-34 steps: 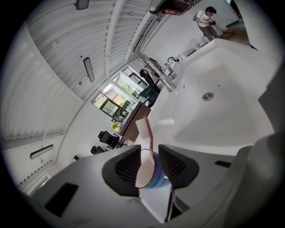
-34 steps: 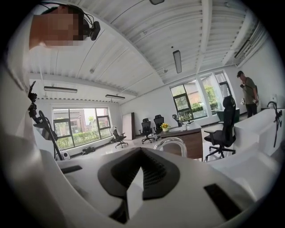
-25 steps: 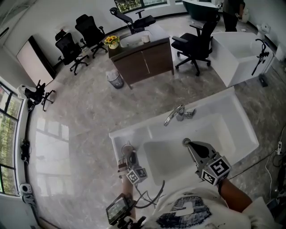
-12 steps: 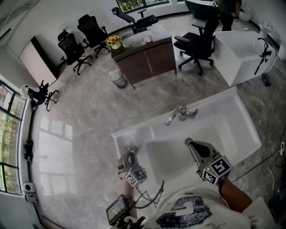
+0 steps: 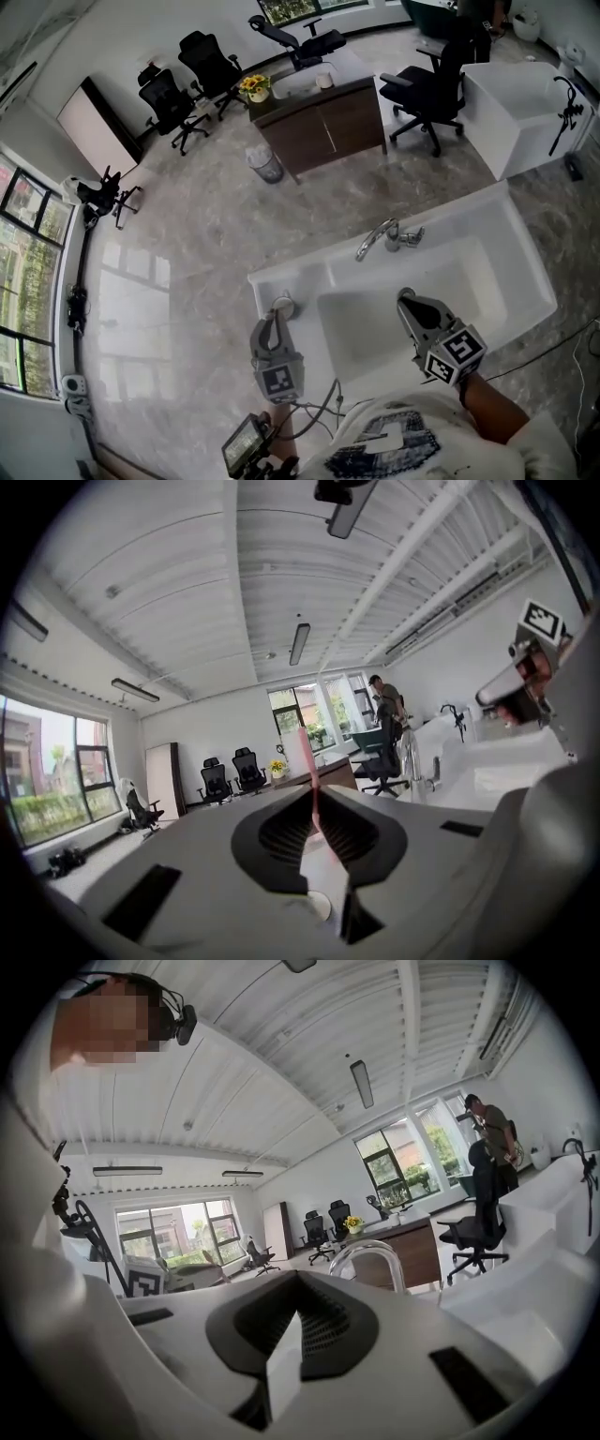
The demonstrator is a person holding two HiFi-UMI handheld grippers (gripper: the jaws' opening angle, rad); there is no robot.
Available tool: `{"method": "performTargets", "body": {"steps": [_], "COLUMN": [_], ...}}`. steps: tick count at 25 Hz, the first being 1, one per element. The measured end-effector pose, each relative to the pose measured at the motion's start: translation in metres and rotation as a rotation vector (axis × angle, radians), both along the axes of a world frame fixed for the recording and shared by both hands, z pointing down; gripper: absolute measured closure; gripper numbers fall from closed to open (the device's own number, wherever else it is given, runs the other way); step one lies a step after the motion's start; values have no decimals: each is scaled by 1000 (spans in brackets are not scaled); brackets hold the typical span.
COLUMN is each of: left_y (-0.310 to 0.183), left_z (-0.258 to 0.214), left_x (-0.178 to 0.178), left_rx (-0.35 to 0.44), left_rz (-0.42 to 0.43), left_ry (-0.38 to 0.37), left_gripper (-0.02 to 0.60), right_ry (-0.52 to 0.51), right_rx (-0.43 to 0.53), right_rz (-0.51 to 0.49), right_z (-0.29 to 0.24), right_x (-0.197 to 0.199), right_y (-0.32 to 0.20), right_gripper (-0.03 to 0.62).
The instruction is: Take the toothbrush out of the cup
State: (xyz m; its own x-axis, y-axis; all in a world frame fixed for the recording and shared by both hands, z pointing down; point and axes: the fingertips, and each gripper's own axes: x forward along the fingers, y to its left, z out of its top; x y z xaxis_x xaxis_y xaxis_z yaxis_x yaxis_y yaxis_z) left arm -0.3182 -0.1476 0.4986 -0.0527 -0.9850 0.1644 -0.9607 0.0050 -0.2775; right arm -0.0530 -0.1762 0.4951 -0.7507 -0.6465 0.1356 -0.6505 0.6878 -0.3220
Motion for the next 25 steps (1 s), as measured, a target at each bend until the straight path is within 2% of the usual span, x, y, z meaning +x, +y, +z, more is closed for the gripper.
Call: {"method": "performTargets", "body": {"steps": [4,7,15,25], "left_y": [-1,-3,-9,-7], "left_z": [-18,-20,-26,-31], "left_x": [4,6,30,38], "left_rx": [41,42,12,30], "left_rz": [0,-21,-24,-20], "left_ry": [136,197,218,214], "left_gripper": [541,541,541,541], "right_ry": [-14,-17,-8,-16], "right_rx": [1,9,31,12], "right_rz": [-17,-25,-8,19], "right_z": [-2,-3,-10,-7], "right_x": [1,7,35,52], "right_y": [-3,-9,-26,-23], "right_gripper": [594,594,594,594]}}
